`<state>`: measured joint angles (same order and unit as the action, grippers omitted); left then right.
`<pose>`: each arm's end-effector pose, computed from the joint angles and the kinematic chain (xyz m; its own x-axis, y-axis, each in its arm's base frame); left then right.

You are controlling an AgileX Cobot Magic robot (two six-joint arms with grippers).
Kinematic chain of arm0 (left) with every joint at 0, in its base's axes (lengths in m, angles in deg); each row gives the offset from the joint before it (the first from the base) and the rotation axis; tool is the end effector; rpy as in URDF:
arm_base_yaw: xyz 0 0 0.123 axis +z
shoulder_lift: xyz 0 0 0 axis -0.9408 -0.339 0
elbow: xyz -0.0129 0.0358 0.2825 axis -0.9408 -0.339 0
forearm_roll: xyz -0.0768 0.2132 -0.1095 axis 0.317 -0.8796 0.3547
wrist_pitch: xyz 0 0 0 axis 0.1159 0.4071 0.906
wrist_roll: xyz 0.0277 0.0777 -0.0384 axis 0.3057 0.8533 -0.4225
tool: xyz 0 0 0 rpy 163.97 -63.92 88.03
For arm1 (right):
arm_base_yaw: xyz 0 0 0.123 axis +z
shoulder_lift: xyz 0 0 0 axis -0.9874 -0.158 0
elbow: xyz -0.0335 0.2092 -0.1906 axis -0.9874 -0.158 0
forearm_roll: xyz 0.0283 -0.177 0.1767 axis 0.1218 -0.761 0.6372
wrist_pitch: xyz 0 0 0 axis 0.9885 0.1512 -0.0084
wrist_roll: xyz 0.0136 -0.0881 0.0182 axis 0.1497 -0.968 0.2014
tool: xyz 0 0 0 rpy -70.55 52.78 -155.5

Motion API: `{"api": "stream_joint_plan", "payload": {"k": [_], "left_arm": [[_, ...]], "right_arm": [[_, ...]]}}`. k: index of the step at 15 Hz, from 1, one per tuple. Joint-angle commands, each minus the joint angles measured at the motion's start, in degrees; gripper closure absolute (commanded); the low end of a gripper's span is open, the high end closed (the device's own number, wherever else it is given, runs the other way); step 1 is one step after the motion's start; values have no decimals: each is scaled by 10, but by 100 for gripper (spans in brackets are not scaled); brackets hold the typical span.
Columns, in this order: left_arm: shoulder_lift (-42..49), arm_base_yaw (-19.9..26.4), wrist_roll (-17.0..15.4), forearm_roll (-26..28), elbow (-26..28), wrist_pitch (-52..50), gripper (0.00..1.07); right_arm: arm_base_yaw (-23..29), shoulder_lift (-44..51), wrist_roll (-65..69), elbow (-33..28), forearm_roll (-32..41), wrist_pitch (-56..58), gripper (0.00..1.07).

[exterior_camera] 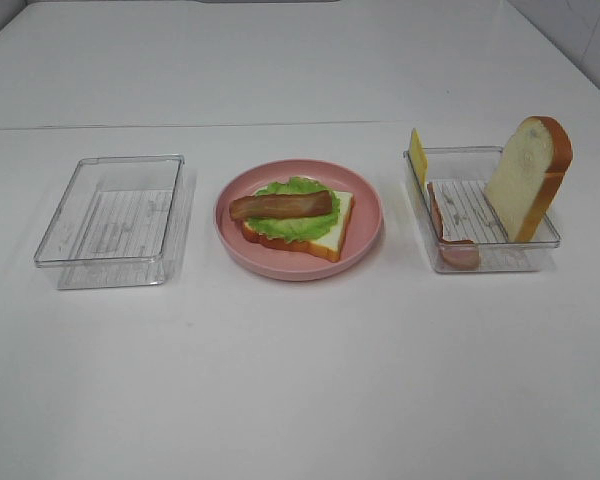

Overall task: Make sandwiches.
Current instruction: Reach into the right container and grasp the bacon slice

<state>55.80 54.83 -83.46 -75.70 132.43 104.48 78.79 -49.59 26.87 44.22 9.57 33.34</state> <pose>0.0234 -0.0063 0.3338 -0.6039 0.1741 -0.7778 0.2696 0.9629 0.0063 -0.0066 0.0126 0.2792 -0.4436 -0.0515 -0.8947 -0.1157 0.9933 0.0002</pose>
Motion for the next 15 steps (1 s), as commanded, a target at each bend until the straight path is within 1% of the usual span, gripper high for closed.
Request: {"api": "stream_joint_plan", "payload": {"k": [1,2,4,6,9,13,15], "left_arm": [[59,-2,7,7,-45,-15,27],[93,-2,2,13,-68,-16,27],[164,-2,3,30,-101,-28,27],[201,-2,4,33,-121,-42,27],[196,-2,6,32,-143,-82,27],[195,-2,6,31,-142,-81,27],[195,-2,6,31,-142,-81,27]], "right_arm": [[-3,9,-2,-1,2,-4,32],[-3,9,-2,-1,1,-5,32],[-3,9,-2,-1,-2,-5,32],[-3,1,-2,2,-5,-10,32],[-3,-42,2,18,-2,-67,32],[-3,-193,2,59,4,-150,32],[-3,-316,2,103,14,-172,32]]}}
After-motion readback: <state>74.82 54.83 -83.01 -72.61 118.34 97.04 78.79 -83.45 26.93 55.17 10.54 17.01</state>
